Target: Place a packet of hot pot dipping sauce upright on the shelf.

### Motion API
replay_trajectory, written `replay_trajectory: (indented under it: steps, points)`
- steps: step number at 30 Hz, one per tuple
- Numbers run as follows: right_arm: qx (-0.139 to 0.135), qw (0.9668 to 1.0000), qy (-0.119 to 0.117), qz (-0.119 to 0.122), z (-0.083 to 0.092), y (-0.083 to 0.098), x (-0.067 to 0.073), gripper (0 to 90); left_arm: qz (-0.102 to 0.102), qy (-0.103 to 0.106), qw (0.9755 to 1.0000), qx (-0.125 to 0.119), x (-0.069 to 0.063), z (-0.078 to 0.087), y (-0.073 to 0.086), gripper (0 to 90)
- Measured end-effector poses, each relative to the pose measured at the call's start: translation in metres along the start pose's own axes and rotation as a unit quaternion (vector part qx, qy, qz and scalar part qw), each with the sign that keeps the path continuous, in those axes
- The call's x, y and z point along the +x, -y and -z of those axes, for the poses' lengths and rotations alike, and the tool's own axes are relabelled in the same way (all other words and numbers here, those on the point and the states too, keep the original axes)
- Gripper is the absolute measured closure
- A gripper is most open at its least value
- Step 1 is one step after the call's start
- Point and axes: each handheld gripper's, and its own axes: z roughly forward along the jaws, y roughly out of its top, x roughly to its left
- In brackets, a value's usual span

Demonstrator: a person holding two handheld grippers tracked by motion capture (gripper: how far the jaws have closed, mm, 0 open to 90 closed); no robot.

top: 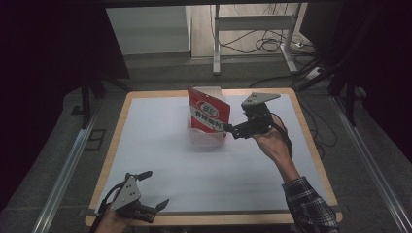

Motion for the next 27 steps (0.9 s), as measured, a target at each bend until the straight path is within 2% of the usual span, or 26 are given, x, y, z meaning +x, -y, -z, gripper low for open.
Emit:
replay_trajectory:
  steps: [8,17,27]
  points:
    - [0.001,1.0000,0.001,-0.003,0.003,0.010,0.003,0.0,-0.001,0.000,1.0000,0.001,0.000,0.000,0.000,0.0]
    - [0.003,0.9999,0.005,0.010,0.007,0.024,0.011,0.0,-0.001,0.000,1.0000,0.001,0.000,0.000,0.000,0.0]
    - [0.008,0.9998,0.015,0.010,0.016,0.038,0.018,0.0,-0.002,0.001,1.0000,0.002,-0.001,-0.001,0.000,0.0]
